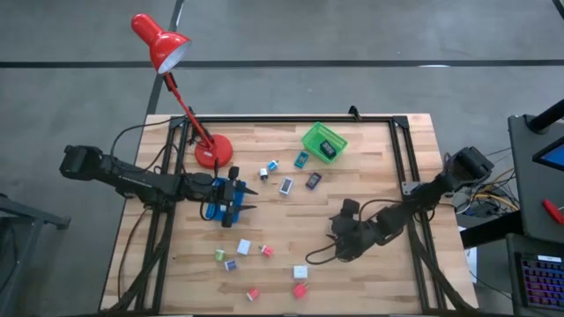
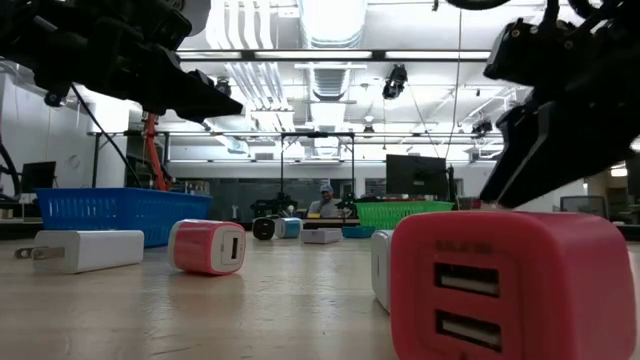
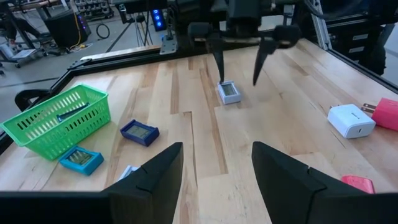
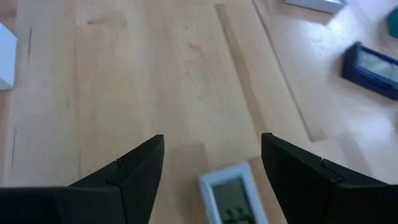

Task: Pick & Place Office items
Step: Put the bottom white digital clock into the green basket

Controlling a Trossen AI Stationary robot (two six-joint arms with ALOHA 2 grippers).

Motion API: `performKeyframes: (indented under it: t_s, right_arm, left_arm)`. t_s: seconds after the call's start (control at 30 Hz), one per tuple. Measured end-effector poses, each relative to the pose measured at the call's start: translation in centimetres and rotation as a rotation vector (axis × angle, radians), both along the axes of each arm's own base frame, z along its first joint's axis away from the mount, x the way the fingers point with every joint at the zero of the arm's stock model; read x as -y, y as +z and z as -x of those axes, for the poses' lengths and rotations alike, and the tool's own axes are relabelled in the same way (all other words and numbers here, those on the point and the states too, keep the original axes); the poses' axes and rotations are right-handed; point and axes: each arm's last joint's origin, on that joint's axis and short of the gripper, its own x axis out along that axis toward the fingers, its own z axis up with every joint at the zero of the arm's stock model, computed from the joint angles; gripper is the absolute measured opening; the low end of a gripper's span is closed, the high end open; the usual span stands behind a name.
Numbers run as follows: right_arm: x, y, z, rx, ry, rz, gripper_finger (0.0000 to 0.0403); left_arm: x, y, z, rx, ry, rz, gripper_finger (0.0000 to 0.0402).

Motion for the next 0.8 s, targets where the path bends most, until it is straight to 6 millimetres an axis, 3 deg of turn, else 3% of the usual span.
performKeyframes:
  t_s: [0.4,0.8]
  right_arm:
    - [1.3,2.8,2.2,-0.054,-0.003,-0.062,0.0260]
    - [2.5,2.7,1.8,-0.154,0.008,-0.108,0.0260]
  left_arm:
    - [0.0,0.0,0.0,0.003,0.000,0.000,0.0195]
    - [0.0,0.0,0.0,0.004,0.000,0.000,0.0195]
